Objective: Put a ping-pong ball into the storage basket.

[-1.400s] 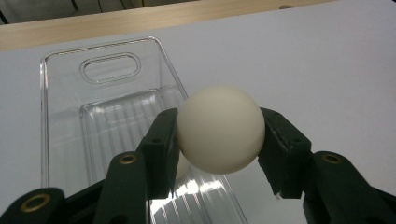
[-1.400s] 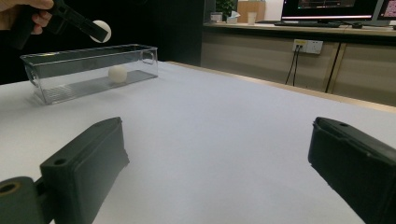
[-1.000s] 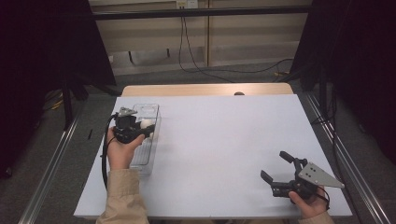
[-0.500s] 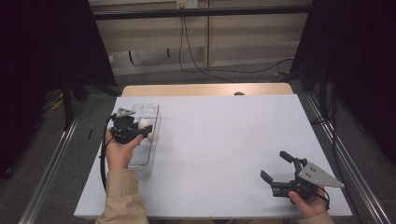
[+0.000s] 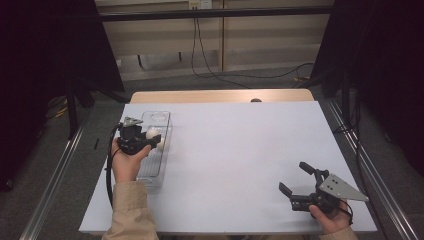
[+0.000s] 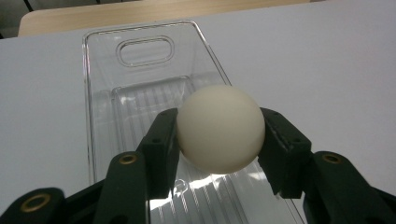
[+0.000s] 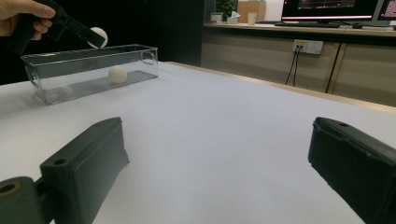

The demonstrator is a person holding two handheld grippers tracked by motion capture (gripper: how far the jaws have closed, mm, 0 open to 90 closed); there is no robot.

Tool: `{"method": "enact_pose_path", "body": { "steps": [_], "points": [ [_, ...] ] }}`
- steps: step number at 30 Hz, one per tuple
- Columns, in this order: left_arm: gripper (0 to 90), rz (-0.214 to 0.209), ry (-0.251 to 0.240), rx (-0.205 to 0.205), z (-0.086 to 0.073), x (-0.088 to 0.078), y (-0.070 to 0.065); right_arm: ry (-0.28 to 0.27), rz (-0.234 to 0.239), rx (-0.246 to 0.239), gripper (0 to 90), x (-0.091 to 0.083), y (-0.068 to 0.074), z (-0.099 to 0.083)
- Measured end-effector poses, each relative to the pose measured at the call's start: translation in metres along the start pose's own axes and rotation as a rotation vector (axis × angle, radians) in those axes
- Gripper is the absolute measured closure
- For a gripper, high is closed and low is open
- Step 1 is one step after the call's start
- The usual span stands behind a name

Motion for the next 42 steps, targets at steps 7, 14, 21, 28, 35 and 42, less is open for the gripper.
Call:
{"method": "enact_pose_path", "body": {
  "steps": [7,14,21,28,35,42],
  "points": [
    [50.9,0.008,0.009,-0.004,-0.002,0.002,0.001,0.0,0.0,0.0,3.3,0.0,0.0,0.0],
    [51.0,0.017,0.015,-0.012,-0.005,0.004,0.004,0.0,0.001,0.001,3.3,0.0,0.0,0.0],
    [50.9,0.019,0.019,-0.015,-0.006,0.003,0.005,0.0,0.001,0.001,3.3,0.0,0.0,0.0],
    [50.9,0.031,0.035,-0.013,-0.008,0.004,0.005,0.0,0.002,0.001,3.3,0.0,0.0,0.0],
    [50.8,0.045,0.048,-0.015,-0.009,0.005,0.006,0.001,0.001,0.003,3.3,0.0,0.0,0.0],
    [50.7,0.054,0.053,-0.016,-0.01,0.006,0.008,0.004,0.005,-0.002,3.3,0.001,0.001,0.0]
  ]
}}
Point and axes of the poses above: each handheld gripper's, and its own axes: x roughly forward along the jaws, z roughly out of its top, y roughly to its left, the point moved 4 cm from there along x, roughly forward along the jaws
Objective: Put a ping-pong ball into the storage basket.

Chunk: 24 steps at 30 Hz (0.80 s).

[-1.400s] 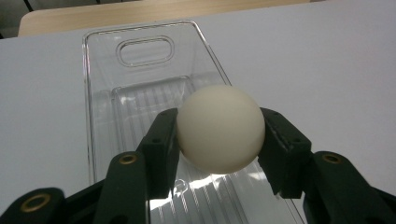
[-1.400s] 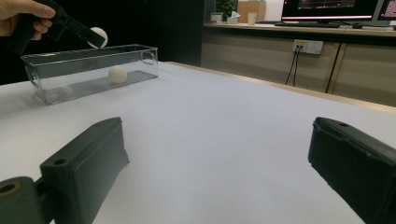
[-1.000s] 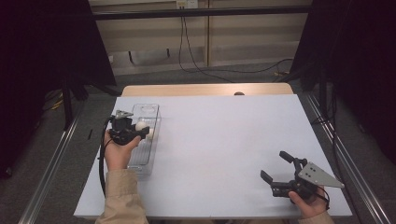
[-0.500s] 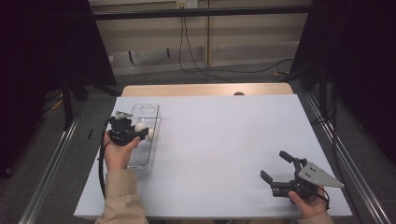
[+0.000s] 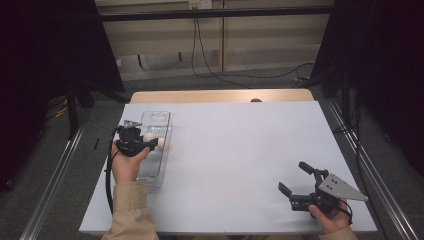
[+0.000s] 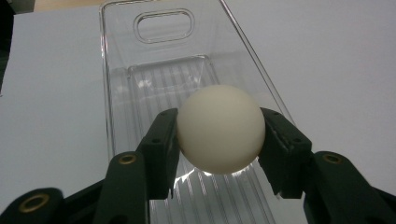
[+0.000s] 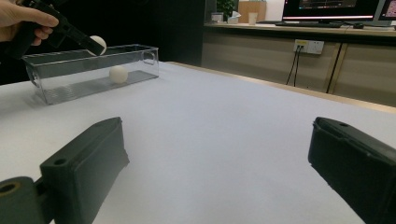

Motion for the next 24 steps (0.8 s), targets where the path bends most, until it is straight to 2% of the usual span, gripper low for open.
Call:
{"method": "enact_pose_path", "body": {
  "steps": [4,5,17,24],
  "points": [
    [50.5,0.005,-0.003,-0.008,-0.0002,-0.0004,0.0006,0.0,0.0,0.0,3.3,0.0004,0.0003,0.0],
    [50.4,0.003,0.004,0.002,-0.0004,-0.0014,0.0014,-0.001,-0.001,0.002,3.3,0.0005,0.0005,0.0002],
    [42.9,0.019,-0.029,-0.015,0.001,-0.005,0.0023,-0.002,0.001,0.001,3.3,0.0007,0.001,0.0002],
    [33.7,0.019,-0.045,-0.025,0.0024,-0.0062,0.0012,0.002,0.0,-0.002,3.2,0.0007,0.0002,0.0]
  ]
}}
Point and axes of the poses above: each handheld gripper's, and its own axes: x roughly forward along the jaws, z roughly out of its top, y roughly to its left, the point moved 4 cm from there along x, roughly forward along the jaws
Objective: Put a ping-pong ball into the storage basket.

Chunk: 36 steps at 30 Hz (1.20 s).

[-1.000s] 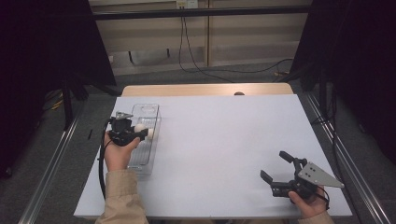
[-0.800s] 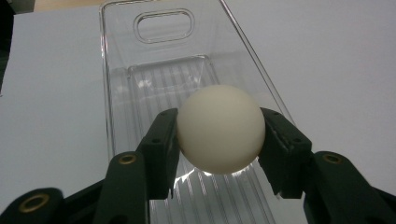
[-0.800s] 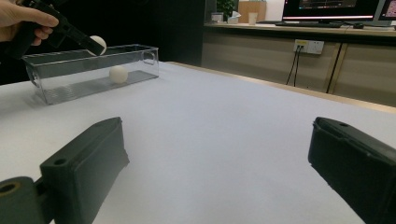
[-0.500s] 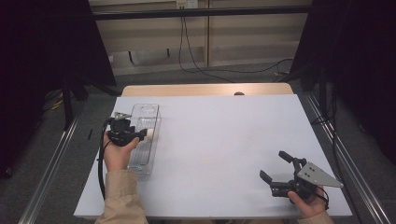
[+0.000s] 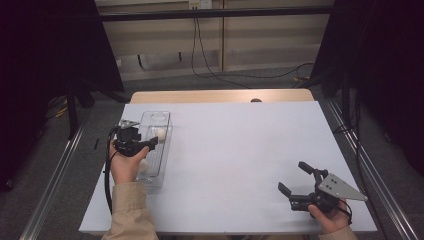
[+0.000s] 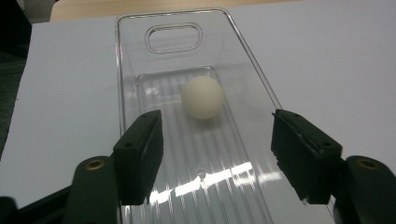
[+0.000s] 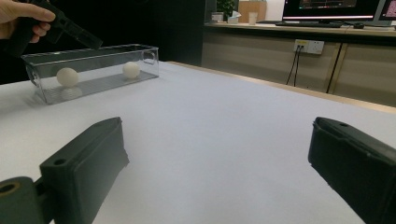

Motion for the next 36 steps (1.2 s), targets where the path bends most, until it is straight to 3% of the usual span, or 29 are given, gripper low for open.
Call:
{"method": "enact_pose_path", "body": {
  "steps": [7,17,24,28,31,36],
  "points": [
    [21.9,-0.002,-0.023,-0.013,0.002,-0.001,-0.003,-0.004,-0.002,0.005,3.2,0.0,0.0,0.0],
    [12.6,-0.022,-0.057,-0.019,0.003,-0.004,-0.008,-0.006,-0.007,0.006,3.2,-0.001,-0.001,0.0],
    [7.8,-0.026,-0.077,-0.018,0.003,-0.012,-0.008,-0.004,-0.008,0.006,3.2,0.0,-0.001,0.0],
    [6.3,-0.048,-0.122,-0.028,0.0,-0.015,-0.009,-0.005,-0.009,0.006,3.2,-0.001,-0.001,0.0],
    [5.3,-0.058,-0.14,0.001,-0.002,-0.015,-0.01,-0.005,-0.011,0.007,3.2,-0.001,-0.001,0.0],
    [4.6,-0.069,-0.168,-0.009,-0.003,-0.021,-0.01,-0.005,-0.011,0.006,3.2,0.0,-0.001,0.0]
  ]
}}
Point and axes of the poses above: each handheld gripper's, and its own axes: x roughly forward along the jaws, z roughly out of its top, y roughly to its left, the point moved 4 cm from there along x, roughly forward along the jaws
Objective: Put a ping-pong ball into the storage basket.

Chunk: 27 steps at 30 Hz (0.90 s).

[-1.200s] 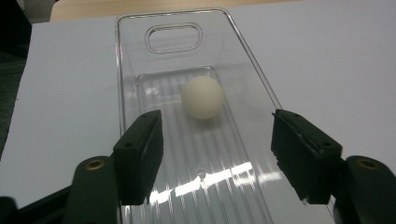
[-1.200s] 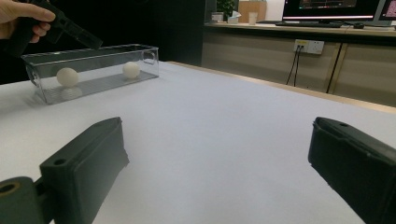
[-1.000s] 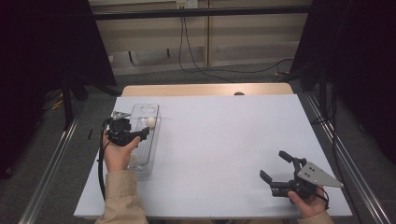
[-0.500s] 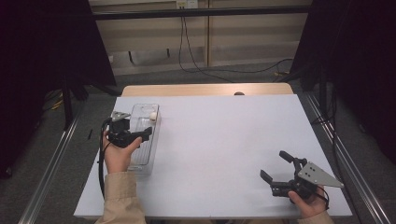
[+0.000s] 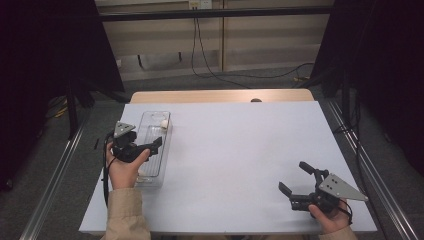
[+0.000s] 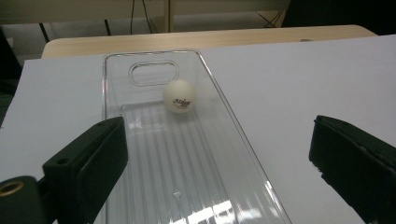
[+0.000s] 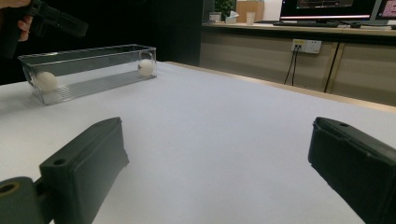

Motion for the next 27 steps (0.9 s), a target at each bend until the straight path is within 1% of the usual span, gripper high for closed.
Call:
{"method": "enact_pose_path", "body": {
  "steps": [1,2,4,5,9,13,15,19,22,27],
  "points": [
    [4.3,0.005,-0.003,0.005,0.0,-0.001,0.0,0.0,0.0,0.0,3.2,0.0,0.0,0.0],
    [4.3,0.006,-0.015,0.0,-0.001,-0.002,0.0,0.001,-0.001,0.001,3.2,0.0,0.0,0.0],
    [4.3,-0.003,-0.031,-0.008,-0.002,-0.004,-0.001,0.0,0.0,0.0,3.2,0.0,0.0,0.0],
    [4.3,-0.002,-0.026,-0.001,-0.003,-0.004,-0.001,0.001,0.0,0.0,3.2,0.0,0.0,0.0],
    [4.4,-0.008,-0.039,-0.007,-0.006,-0.006,-0.002,0.0,0.0,0.0,3.2,0.0,0.0,0.0],
    [4.4,-0.017,-0.049,0.005,-0.008,-0.009,-0.005,0.0,0.0,0.0,3.2,0.0,0.0,0.0],
    [4.4,-0.021,-0.058,-0.005,-0.008,-0.01,-0.006,0.002,0.0,-0.002,3.2,0.0,0.0,0.0],
    [4.4,-0.028,-0.071,0.009,-0.01,-0.013,-0.009,0.002,0.0,-0.002,3.2,0.0,0.0,0.0],
    [4.3,-0.025,-0.076,0.03,-0.011,-0.015,-0.012,0.003,0.0,-0.001,3.2,0.0,0.0,0.0],
    [4.3,-0.04,-0.09,0.04,-0.013,-0.017,-0.015,0.001,0.0,-0.002,3.2,0.0,0.0,0.0]
  ]
}}
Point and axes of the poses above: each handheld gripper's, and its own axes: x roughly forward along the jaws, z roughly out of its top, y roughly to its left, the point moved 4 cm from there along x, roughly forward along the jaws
